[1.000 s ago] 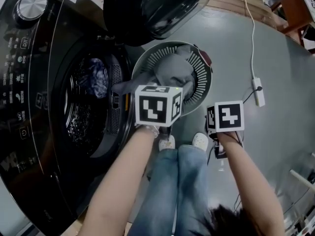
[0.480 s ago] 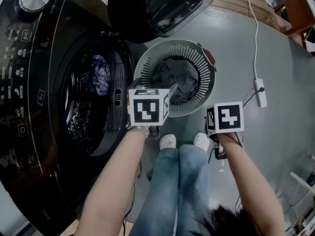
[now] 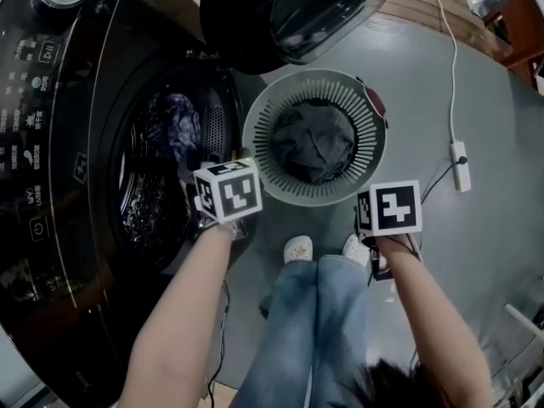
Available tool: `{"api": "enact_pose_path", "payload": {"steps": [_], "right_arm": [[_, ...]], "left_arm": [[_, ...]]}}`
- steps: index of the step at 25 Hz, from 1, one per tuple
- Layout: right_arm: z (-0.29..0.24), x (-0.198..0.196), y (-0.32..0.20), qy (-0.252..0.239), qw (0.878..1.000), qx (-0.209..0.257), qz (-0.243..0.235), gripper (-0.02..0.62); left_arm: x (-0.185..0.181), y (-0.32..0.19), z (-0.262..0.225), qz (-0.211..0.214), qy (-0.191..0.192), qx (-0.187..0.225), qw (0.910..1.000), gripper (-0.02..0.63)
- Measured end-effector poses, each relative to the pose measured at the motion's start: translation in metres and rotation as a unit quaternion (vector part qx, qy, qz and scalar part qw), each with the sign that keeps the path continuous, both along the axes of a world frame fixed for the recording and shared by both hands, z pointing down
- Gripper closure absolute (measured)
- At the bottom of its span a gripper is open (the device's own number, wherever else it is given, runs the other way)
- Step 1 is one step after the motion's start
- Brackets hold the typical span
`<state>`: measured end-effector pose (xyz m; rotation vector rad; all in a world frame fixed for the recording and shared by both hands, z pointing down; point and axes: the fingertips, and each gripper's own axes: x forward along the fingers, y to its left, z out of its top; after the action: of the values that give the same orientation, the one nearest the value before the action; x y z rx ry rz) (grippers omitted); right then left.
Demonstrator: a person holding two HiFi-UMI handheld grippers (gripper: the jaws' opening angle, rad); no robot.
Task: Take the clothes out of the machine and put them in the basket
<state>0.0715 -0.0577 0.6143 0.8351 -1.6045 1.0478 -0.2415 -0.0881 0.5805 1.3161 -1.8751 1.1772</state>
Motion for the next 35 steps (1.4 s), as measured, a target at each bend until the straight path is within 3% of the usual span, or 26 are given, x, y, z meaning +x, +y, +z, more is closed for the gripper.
{"api": "enact_pose_path", "payload": {"steps": [6, 17, 24, 29, 30, 32, 33, 35], "right_arm": [[0.009, -0.004, 0.016, 0.004, 1.000, -0.011, -0.018, 0.592], [0.028, -0.022, 0.008, -0.016, 0.999, -0.013, -0.031, 0.592], [0.036, -0.033, -0.011, -0.028, 0.998, 0.000, -0.048, 0.592], [0.042, -0.051, -0.031, -0.036, 0.996, 0.023, -0.072, 0.592], [0.044, -0.056, -0.035, -0.037, 0.996, 0.026, -0.076, 0.592], [0.047, -0.064, -0.037, -0.034, 0.996, 0.020, -0.078, 0.592], [0.050, -0.066, -0.037, -0.031, 0.997, 0.014, -0.076, 0.592], [0.054, -0.067, -0.037, -0.021, 0.997, 0.004, -0.073, 0.592]], "left_arm": [[-0.072, 0.011, -0.012, -0.089, -0.096, 0.013, 0.9913, 0.138], [-0.122, 0.014, 0.013, -0.136, -0.131, -0.023, 0.9818, 0.140], [-0.151, -0.001, 0.034, -0.151, -0.128, -0.027, 0.9798, 0.198], [-0.157, -0.018, 0.071, -0.151, -0.043, -0.026, 0.9873, 0.331], [-0.159, -0.017, 0.070, -0.150, -0.051, -0.037, 0.9867, 0.378], [-0.160, -0.010, 0.067, -0.143, -0.086, -0.067, 0.9837, 0.542], [-0.157, -0.009, 0.069, -0.135, -0.095, -0.075, 0.9835, 0.575], [-0.150, -0.010, 0.068, -0.120, -0.108, -0.076, 0.9839, 0.577]]}}
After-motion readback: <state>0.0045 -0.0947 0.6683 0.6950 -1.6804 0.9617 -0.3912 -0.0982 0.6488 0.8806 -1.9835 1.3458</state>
